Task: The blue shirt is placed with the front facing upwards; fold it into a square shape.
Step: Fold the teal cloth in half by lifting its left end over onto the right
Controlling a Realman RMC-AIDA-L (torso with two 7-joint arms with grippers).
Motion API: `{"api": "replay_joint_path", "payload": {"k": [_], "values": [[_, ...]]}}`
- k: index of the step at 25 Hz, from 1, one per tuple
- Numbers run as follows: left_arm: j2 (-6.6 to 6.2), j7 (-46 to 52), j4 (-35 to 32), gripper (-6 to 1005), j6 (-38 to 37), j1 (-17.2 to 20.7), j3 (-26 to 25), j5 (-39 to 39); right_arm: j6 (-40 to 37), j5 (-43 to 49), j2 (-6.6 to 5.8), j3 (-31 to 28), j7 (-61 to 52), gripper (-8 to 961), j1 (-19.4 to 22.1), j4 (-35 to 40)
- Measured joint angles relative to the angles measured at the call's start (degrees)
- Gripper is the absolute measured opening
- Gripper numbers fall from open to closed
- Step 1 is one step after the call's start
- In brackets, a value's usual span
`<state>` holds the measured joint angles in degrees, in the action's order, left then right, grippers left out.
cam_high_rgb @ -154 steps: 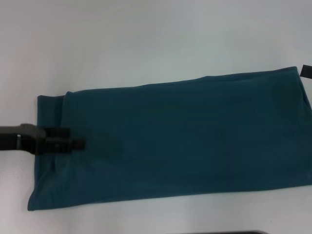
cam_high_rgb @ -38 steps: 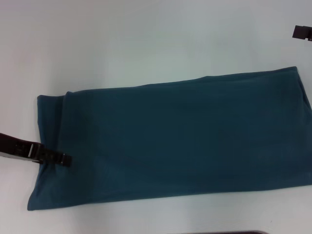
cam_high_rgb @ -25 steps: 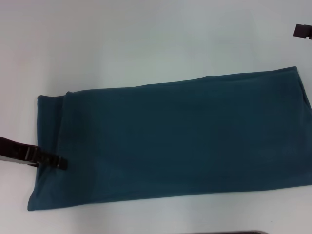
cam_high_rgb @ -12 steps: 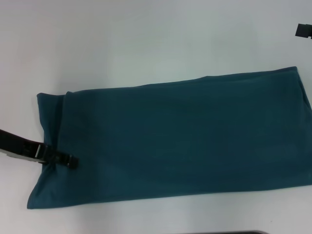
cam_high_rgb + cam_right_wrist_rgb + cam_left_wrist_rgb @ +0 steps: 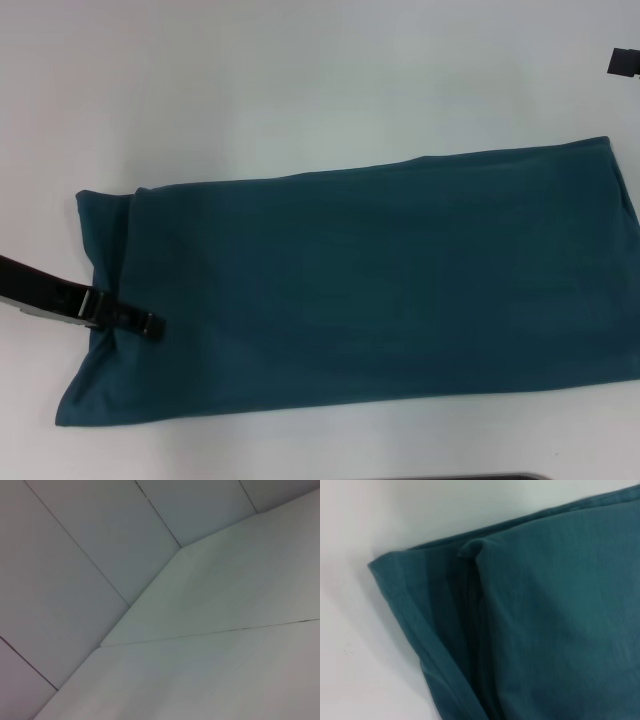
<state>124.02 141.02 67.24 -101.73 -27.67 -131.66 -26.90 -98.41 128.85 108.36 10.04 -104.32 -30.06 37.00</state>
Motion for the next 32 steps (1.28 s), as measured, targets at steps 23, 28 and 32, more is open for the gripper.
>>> {"api": "replay_joint_path", "payload": {"k": [23, 28, 32], "values": [[-0.4, 1.0, -0.6, 192, 2.8, 0.0, 2.7, 0.8, -1.0, -1.4, -0.17, 0.0, 0.0, 720, 0.4, 0.0], [-0.33, 1.0, -0.7, 96, 3.0, 0.1, 2.8, 0.8, -1.0, -1.4, -0.17, 0.1, 0.0, 720, 0.4, 0.0], [-0.38, 0.9, -0.7, 19, 3.0, 0.4, 2.5, 0.8, -1.0, -1.4, -0.17, 0.1, 0.0, 720, 0.5, 0.0]]}}
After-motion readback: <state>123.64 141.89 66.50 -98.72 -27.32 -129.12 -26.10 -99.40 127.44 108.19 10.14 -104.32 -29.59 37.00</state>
